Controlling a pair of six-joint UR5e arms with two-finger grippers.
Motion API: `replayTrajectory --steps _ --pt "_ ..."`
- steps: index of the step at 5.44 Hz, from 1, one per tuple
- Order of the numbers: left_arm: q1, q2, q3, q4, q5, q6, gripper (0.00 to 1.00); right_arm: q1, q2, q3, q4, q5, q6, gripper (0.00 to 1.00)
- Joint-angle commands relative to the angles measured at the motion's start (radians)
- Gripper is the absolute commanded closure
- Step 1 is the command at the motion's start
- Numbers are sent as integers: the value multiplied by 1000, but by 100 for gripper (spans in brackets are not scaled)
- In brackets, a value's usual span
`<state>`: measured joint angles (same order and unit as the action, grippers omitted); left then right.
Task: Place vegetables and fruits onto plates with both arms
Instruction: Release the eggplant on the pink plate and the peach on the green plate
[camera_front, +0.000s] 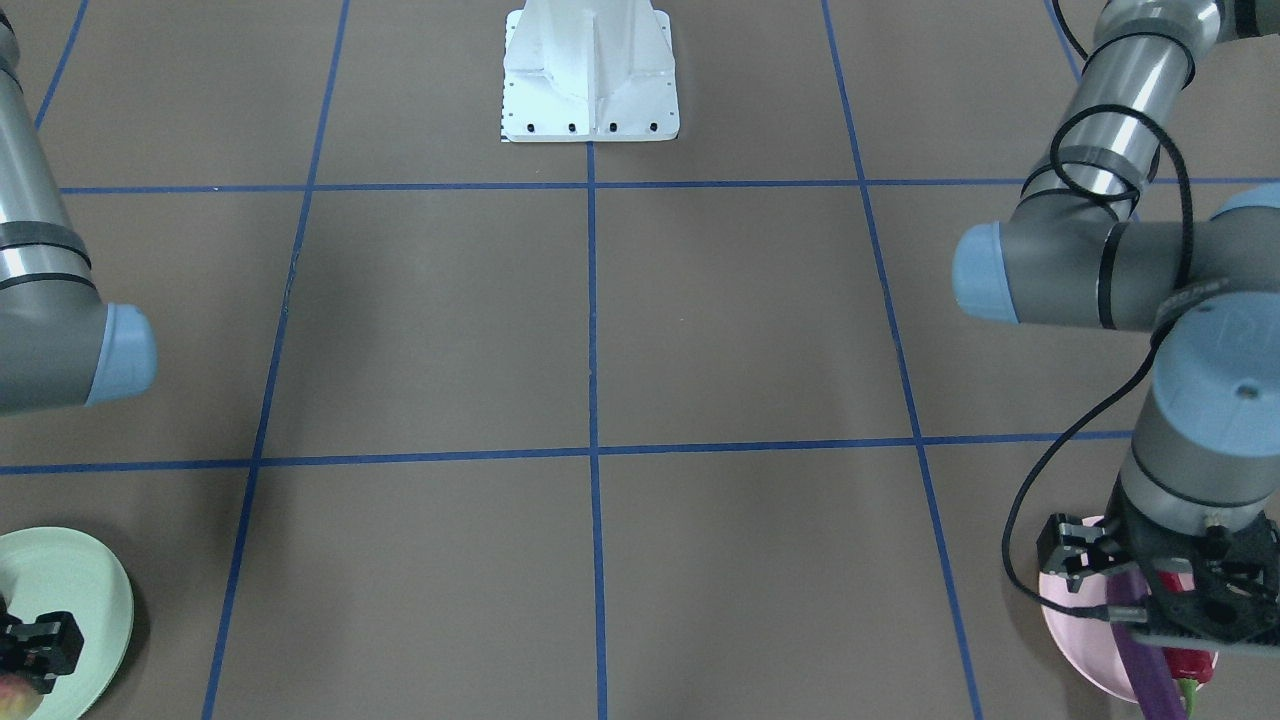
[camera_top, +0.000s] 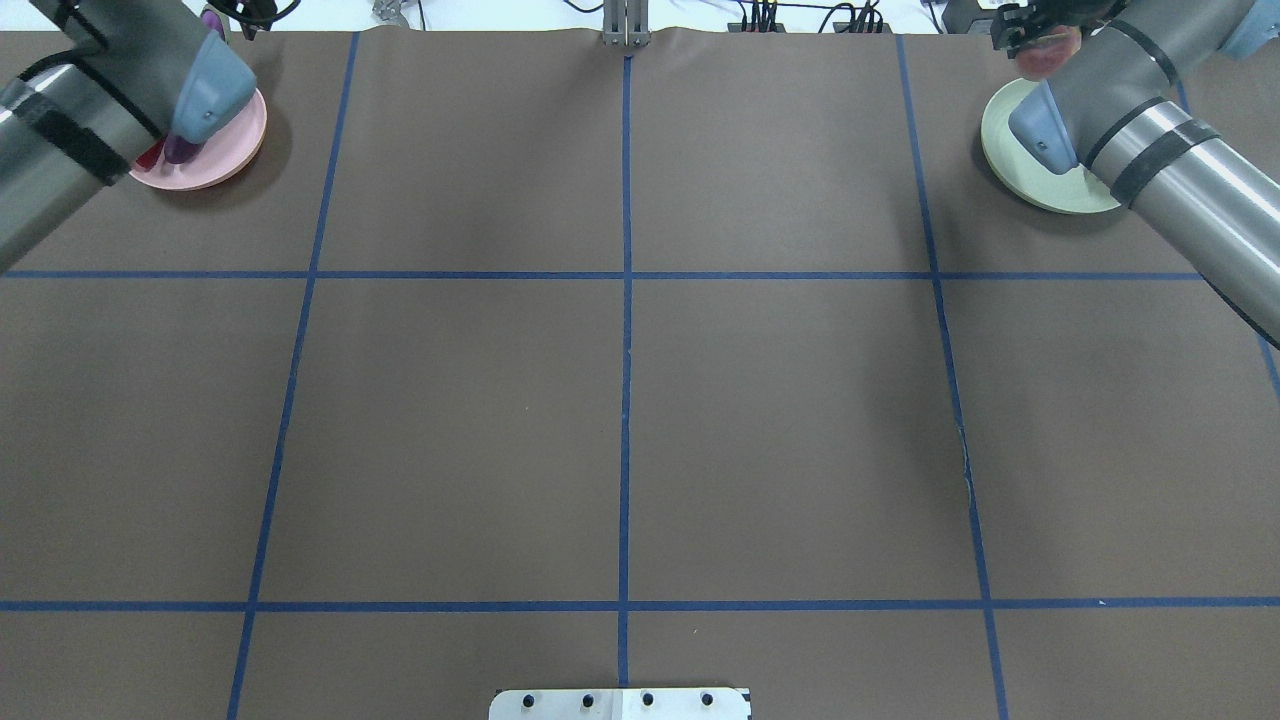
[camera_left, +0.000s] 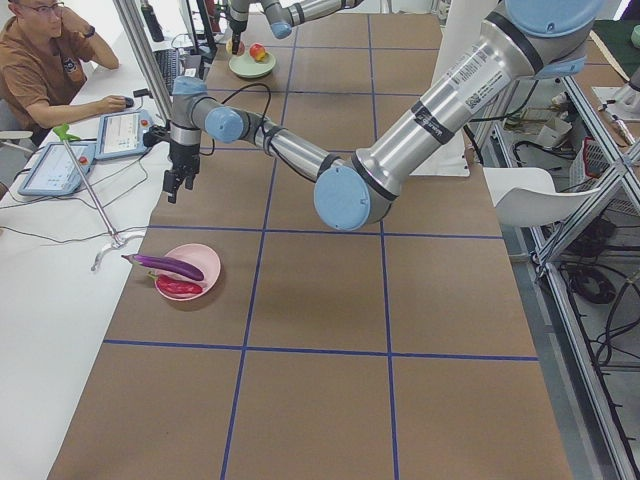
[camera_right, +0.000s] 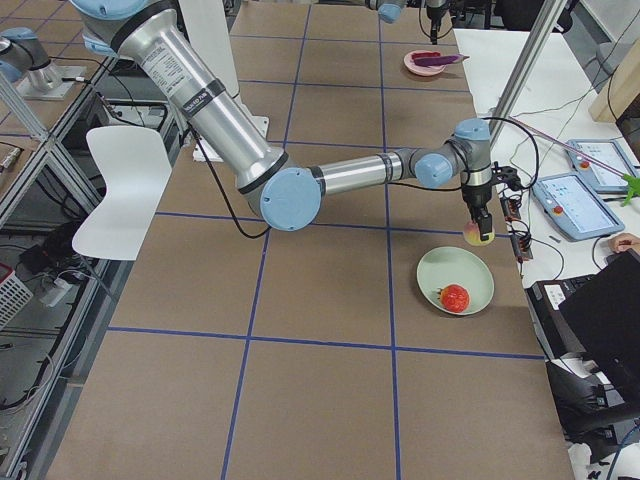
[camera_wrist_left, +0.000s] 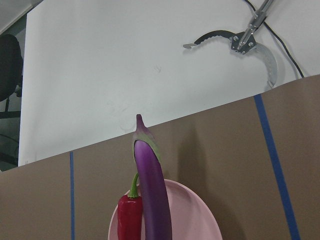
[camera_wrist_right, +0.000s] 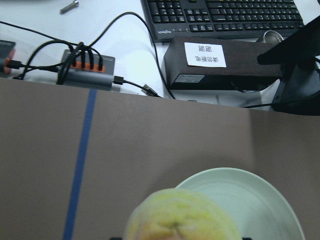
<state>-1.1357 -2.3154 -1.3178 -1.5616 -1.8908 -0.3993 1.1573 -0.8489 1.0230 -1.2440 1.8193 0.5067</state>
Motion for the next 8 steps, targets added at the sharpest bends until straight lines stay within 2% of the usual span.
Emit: replayTrajectory --steps 1,2,4,5,6,7,8 --pt "-36 163 -273 99 -172 2 0 5 -39 -29 3 70 -42 100" --pt "-39 209 -353 133 -177 2 0 -22 -79 -26 12 81 -45 100" --pt "-71 220 -469 272 -179 61 0 -47 -82 -32 11 90 -39 100" --pt "-97 219 -497 334 -179 112 0 -45 -78 -29 11 94 -27 2" --pt "-108 222 -501 336 -179 114 0 -22 -64 -15 0 162 -27 0" --pt "-137 243 -530 360 -180 154 0 22 -79 108 -120 248 -43 0" --pt "-185 245 -566 444 -188 221 0 59 -132 299 -302 291 -98 0"
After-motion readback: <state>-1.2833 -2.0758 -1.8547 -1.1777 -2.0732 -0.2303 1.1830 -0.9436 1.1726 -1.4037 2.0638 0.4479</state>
